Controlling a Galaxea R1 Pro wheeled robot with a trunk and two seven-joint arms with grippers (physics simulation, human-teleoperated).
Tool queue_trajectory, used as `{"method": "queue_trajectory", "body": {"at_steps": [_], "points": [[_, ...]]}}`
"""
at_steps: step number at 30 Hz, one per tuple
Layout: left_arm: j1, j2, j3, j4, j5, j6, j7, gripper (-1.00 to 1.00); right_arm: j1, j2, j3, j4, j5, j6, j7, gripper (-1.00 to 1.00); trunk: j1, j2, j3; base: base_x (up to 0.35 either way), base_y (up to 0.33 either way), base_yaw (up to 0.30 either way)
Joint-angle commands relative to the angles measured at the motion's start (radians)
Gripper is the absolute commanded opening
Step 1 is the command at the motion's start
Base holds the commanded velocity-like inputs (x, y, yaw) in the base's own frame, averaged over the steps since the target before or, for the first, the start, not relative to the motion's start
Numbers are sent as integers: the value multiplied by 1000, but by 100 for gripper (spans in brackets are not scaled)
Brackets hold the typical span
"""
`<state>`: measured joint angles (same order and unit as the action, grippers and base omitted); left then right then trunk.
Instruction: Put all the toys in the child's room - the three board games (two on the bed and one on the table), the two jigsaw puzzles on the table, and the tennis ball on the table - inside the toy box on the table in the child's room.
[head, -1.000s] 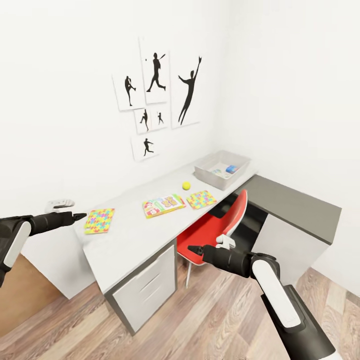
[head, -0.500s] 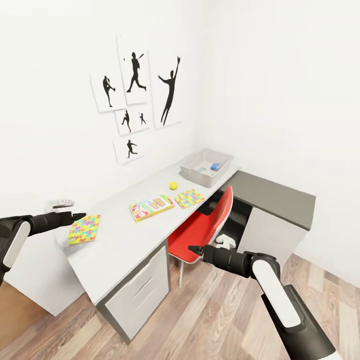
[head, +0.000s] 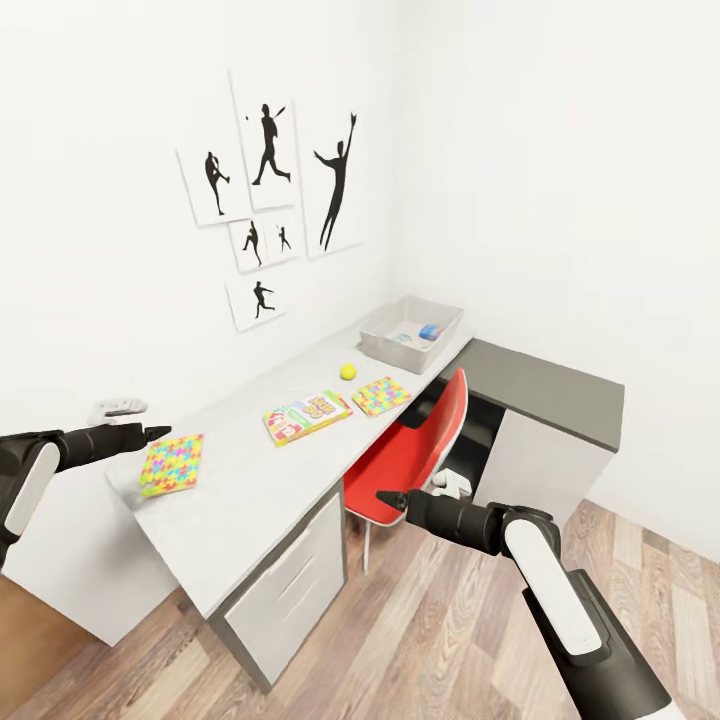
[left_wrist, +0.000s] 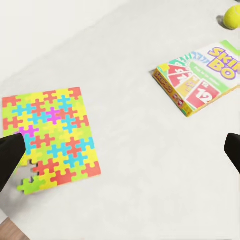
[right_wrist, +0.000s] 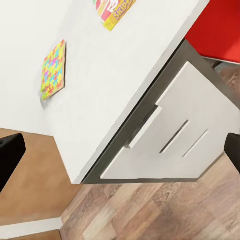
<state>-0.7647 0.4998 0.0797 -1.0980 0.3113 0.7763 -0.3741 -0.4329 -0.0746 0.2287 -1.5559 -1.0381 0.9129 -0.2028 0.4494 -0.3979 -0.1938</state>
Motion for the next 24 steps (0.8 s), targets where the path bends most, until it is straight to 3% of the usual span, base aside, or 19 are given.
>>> {"method": "queue_trajectory", "body": {"at_steps": [1, 24], "points": [[-1, 0, 2, 0, 1, 6, -3, 100, -1, 0, 3, -1, -10, 1, -10, 100, 1, -2, -2, 0, 196, -70], [-1, -2, 1, 0, 2, 6, -3, 100, -1, 2, -3, 0, -10, -14, -12, 100, 1, -2, -2, 67, 67, -7]]}}
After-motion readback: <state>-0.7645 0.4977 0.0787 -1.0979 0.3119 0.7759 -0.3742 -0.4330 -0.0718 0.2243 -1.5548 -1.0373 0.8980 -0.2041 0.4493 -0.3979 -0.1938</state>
